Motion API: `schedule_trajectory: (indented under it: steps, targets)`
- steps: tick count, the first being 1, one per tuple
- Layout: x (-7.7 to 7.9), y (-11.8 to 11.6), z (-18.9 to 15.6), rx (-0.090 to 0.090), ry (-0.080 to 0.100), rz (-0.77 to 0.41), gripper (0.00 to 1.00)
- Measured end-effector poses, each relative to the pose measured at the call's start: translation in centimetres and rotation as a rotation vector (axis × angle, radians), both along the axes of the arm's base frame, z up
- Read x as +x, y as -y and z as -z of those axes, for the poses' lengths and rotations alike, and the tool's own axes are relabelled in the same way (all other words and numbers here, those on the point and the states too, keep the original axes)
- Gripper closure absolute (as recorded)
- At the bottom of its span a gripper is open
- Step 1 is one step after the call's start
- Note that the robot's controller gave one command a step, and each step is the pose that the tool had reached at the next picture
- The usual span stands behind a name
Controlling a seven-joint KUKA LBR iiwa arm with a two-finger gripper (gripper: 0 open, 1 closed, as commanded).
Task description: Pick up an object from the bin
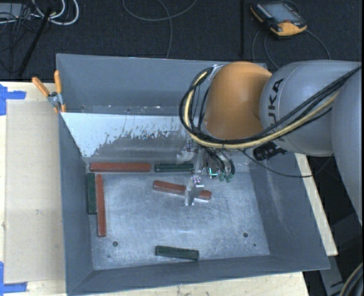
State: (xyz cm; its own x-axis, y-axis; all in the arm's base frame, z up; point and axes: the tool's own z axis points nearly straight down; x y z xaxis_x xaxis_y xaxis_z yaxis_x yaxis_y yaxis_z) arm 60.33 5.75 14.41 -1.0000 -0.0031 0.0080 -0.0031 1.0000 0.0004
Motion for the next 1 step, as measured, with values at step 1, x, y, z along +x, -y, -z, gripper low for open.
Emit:
schedule_trajectory:
  steps: [1]
  targets:
    - [0.18,0.02,-0.48,0.001,0.007,0.001,0.00]
